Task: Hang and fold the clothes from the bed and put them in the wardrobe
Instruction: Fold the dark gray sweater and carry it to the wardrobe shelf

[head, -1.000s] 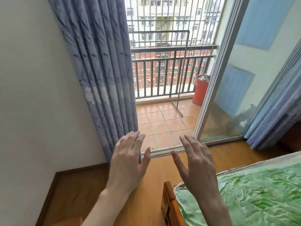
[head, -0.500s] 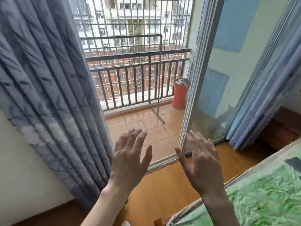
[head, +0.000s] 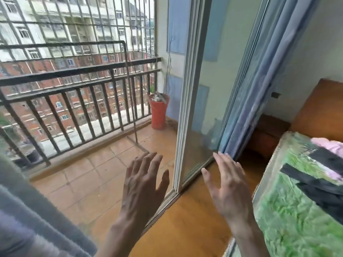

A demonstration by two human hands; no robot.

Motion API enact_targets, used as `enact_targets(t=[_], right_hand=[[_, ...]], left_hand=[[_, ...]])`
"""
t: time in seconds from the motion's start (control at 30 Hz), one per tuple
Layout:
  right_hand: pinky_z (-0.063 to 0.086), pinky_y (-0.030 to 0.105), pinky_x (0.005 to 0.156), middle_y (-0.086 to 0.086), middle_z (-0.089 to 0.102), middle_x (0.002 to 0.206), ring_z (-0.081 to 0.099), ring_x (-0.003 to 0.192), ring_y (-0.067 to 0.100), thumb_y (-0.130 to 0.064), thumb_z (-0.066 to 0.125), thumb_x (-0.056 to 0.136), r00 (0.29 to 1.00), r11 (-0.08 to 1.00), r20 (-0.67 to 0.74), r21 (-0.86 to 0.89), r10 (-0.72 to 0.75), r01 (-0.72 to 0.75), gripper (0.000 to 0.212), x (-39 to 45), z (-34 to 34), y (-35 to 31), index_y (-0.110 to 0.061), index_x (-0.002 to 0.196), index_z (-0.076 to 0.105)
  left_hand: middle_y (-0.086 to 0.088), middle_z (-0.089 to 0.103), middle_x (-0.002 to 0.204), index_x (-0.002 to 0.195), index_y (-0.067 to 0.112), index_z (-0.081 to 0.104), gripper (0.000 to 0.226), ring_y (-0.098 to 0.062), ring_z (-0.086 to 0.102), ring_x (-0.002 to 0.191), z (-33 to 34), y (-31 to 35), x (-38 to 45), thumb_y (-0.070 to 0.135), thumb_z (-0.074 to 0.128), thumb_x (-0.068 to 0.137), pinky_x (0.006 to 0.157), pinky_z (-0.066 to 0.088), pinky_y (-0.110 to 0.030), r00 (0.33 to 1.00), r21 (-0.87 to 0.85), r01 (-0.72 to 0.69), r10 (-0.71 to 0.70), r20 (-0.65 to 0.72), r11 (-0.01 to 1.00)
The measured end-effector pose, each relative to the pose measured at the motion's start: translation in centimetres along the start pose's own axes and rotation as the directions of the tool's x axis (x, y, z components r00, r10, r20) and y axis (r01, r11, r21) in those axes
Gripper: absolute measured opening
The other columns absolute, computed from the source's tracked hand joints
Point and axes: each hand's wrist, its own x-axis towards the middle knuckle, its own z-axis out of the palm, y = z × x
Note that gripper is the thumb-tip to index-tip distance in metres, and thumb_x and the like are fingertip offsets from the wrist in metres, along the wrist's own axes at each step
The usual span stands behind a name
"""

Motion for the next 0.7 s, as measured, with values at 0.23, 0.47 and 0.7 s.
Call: enact_targets(t=[0.23,0.47,0.7], right_hand=[[0.031,0.034,0.121,0.002,0.057,0.150,0.046,0.144,0.019,-0.062,0.041,0.102,0.976,0.967,-0.092,-0.141,0.199,-0.210,0.066,2.6,0.3,2.7,-0.015,0.147,0.055],[0.042,0.043,0.117,0.004,0.056,0.151,0.049,0.141,0.019,-0.060,0.043,0.102,0.908,0.898,-0.205,-0.179,0.365,-0.402,0.065,3.8,0.7,6.9,-0.015,0.148,0.053],[0.040,0.045,0.118,-0.002,0.048,0.158,0.042,0.147,0.015,-0.063,0.039,0.104,0.840,0.839,-0.256,-0.147,0.479,-0.524,0.067,7.5,3.0,14.3,-0.019,0.153,0.047]], left_hand=[[-0.006,0.063,0.142,0.141,0.014,0.063,0.049,-0.026,0.052,0.135,5.7,-1.3,7.6,0.041,0.056,0.100,0.111,0.041,-0.044,0.991,-0.181,-0.127,0.134,0.025,0.975],[-0.004,0.063,0.139,0.139,0.013,0.063,0.050,-0.027,0.054,0.133,12.5,2.4,13.2,0.044,0.049,0.102,0.108,0.043,-0.046,0.951,-0.326,-0.257,0.298,0.078,0.909],[-0.005,0.063,0.139,0.139,0.013,0.062,0.047,-0.028,0.055,0.134,20.5,8.5,20.2,0.042,0.052,0.103,0.111,0.046,-0.046,0.884,-0.413,-0.386,0.458,0.089,0.825]])
